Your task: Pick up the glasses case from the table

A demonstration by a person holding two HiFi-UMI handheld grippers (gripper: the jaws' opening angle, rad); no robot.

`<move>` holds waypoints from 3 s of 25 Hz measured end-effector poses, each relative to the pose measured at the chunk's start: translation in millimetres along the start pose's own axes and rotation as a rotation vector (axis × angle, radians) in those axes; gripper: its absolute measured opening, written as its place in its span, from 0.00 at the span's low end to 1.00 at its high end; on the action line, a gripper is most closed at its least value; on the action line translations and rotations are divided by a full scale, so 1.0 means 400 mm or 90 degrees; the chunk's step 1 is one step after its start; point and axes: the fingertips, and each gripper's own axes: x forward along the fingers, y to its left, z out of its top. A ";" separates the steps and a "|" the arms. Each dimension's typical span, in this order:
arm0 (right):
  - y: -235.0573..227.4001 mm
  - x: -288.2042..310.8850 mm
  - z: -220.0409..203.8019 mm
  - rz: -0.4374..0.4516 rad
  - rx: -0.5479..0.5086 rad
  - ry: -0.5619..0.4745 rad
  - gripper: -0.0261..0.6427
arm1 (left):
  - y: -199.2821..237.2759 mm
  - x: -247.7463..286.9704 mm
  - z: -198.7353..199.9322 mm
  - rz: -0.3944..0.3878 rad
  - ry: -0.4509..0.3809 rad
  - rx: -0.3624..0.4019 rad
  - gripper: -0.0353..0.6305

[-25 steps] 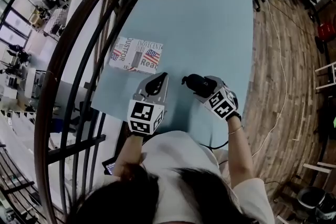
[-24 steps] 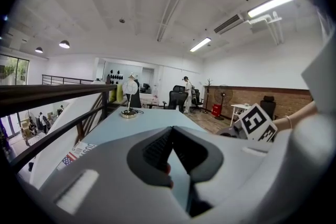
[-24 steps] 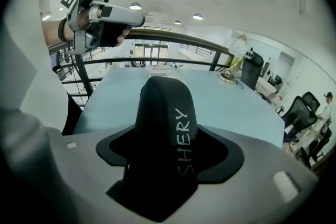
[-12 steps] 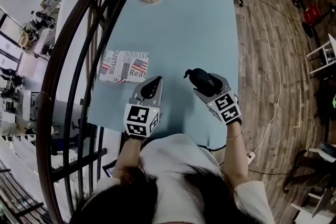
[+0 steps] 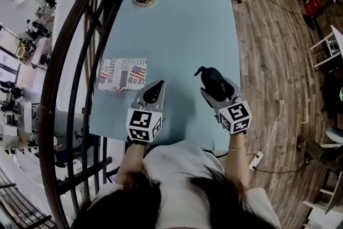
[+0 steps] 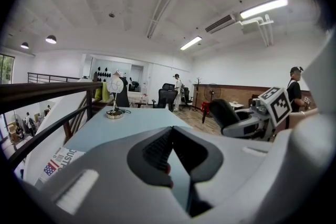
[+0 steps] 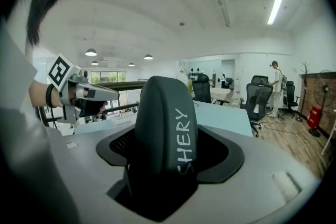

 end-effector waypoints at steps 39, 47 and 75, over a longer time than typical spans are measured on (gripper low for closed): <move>-0.016 -0.090 0.075 -0.045 0.108 -0.144 0.53 | 0.052 -0.011 -0.009 0.028 0.002 -0.016 0.14; -0.018 -0.085 0.071 -0.045 0.108 -0.145 0.53 | 0.058 -0.010 -0.008 0.029 0.001 -0.016 0.14; -0.016 -0.079 0.059 -0.045 0.107 -0.135 0.53 | 0.062 -0.015 -0.008 0.037 0.001 -0.022 0.14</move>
